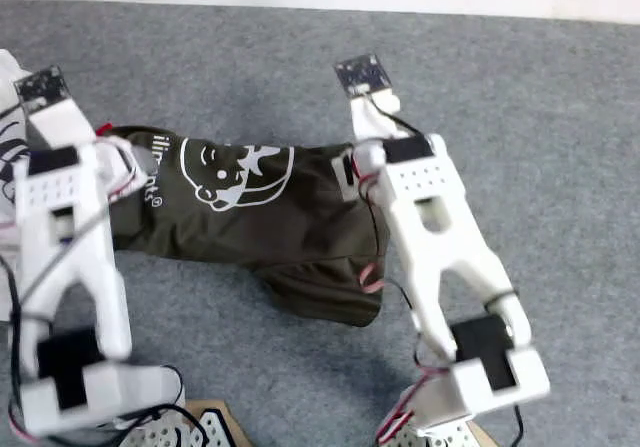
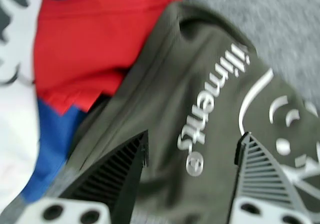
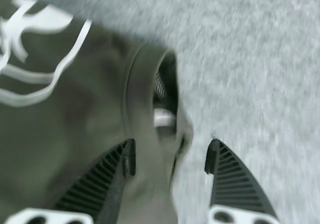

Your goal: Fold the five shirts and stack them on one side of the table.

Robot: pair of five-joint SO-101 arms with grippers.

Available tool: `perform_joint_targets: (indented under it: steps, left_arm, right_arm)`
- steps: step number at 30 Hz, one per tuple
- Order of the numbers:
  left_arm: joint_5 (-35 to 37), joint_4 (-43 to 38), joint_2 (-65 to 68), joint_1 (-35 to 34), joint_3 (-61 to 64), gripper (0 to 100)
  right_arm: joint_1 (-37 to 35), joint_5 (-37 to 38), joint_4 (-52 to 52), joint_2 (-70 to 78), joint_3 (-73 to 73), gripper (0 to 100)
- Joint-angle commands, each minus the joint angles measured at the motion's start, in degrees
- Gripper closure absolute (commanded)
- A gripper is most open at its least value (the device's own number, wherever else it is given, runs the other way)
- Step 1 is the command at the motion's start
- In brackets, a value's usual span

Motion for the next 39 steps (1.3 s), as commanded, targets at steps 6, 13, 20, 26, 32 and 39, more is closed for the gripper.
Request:
perform_joint_targets:
  steps: [6, 13, 20, 26, 32, 39]
  left_arm:
    - [4.4, -0.6, 27.0, 0.9, -24.0, 86]
    - [4.5, -0.7, 35.2, 1.4, -31.4, 86]
    - [4.5, -0.8, 39.4, 1.4, -33.9, 87]
    - [4.6, -0.7, 40.2, 2.3, -33.9, 87]
    - [4.6, -0.8, 40.2, 3.3, -33.7, 87]
    - [4.6, -0.9, 40.2, 3.3, -33.6, 87]
  right_arm:
    - [-0.8, -3.1, -2.9, 16.4, -19.2, 77.4]
    - [-1.8, -3.0, -3.2, 23.8, -25.2, 77.4]
    - [-1.9, -3.0, -3.1, 30.5, -30.5, 77.4]
    - [-1.9, -3.0, -2.9, 31.8, -31.4, 78.4]
    - [-0.3, -3.0, -3.7, 31.8, -31.5, 98.1]
    - [4.6, -3.0, -6.1, 31.8, -31.5, 99.2]
